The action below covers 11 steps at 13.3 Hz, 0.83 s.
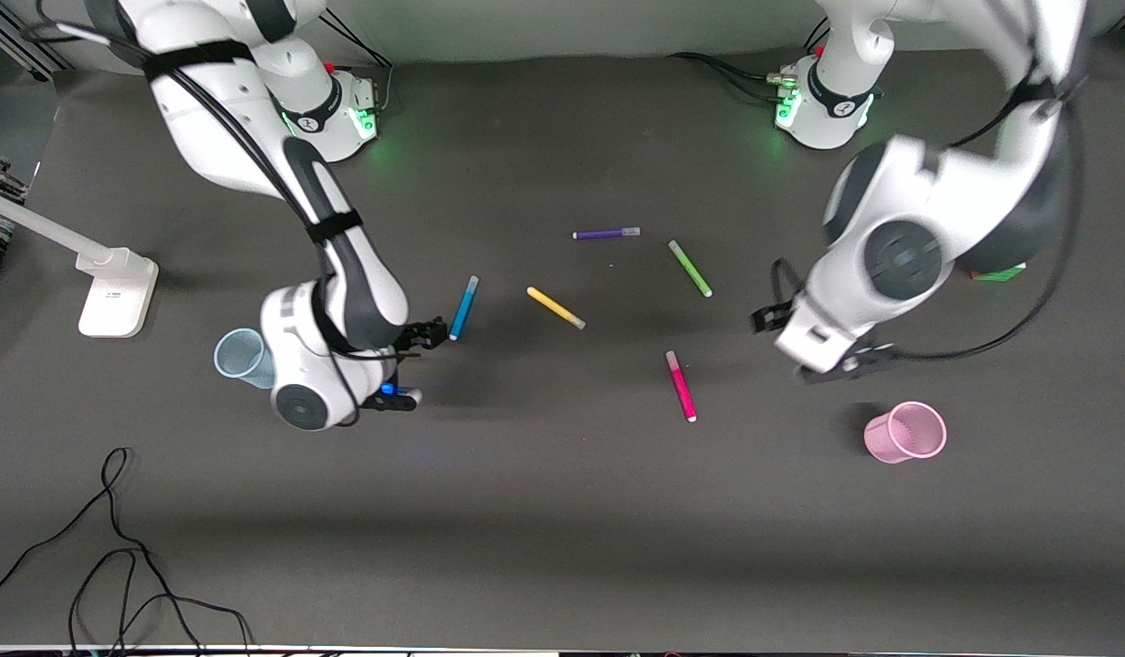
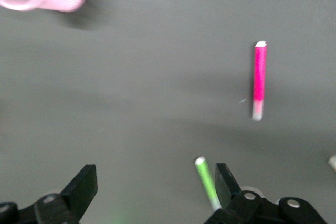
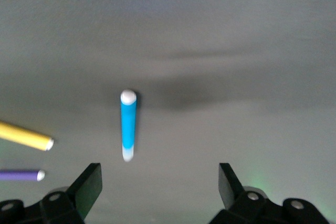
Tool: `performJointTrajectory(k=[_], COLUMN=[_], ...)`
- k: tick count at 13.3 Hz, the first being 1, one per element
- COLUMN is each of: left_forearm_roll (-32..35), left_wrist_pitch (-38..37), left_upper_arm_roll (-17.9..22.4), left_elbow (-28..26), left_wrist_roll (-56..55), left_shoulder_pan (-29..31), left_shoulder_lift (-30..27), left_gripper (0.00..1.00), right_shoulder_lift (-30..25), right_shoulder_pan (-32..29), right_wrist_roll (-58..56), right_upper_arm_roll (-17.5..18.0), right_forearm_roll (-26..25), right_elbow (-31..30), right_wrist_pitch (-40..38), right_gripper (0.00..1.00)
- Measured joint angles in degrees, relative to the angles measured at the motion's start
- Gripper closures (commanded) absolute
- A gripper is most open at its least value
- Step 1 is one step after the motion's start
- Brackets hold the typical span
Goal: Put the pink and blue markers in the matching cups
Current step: 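Grasp the blue marker with the right gripper while the left gripper grasps the pink marker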
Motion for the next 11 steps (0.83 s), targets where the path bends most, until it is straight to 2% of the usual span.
performJointTrajectory(k=[3,5,6,7,8,9,11], left_forearm_roll=[-1.85,-2.01,-2.01,-2.04,-2.08,-2.1,-2.11], left_wrist_pitch=[9.81,14.92,16.83,18.51,19.84,20.44,20.69], left_upper_arm_roll=[-0.02,-0.05,-0.05,-0.03,-0.02,-0.02,0.0], left_elbow=[0.61,1.79,2.67,3.32,3.77,4.05,4.42], left_wrist_roll=[-7.52,-14.05,-16.36,-17.54,-18.23,-19.17,-20.47], left_shoulder_pan=[-2.13,-5.41,-6.59,-7.32,-7.85,-8.33,-8.78], left_shoulder_lift=[9.76,14.82,16.75,18.38,19.66,20.56,21.22], left_gripper=[0.01,0.01,0.02,0.03,0.05,0.1,0.15], right_shoulder_lift=[3.02,3.96,4.21,4.42,4.59,4.76,5.03], right_shoulder_pan=[1.83,2.02,1.99,1.95,1.94,1.94,1.94], right_wrist_roll=[1.24,1.39,1.41,1.43,1.45,1.46,1.47], right_upper_arm_roll=[0.01,-0.01,-0.09,-0.14,-0.16,-0.17,-0.17], right_forearm_roll=[3.42,4.11,4.23,4.52,5.08,5.3,5.43], right_elbow=[0.0,0.01,0.01,-0.04,-0.11,-0.21,-0.26], right_wrist_pitch=[3.4,5.04,5.52,6.01,6.23,6.4,6.78], right_gripper=[0.09,0.1,0.13,0.23,0.37,0.47,0.52])
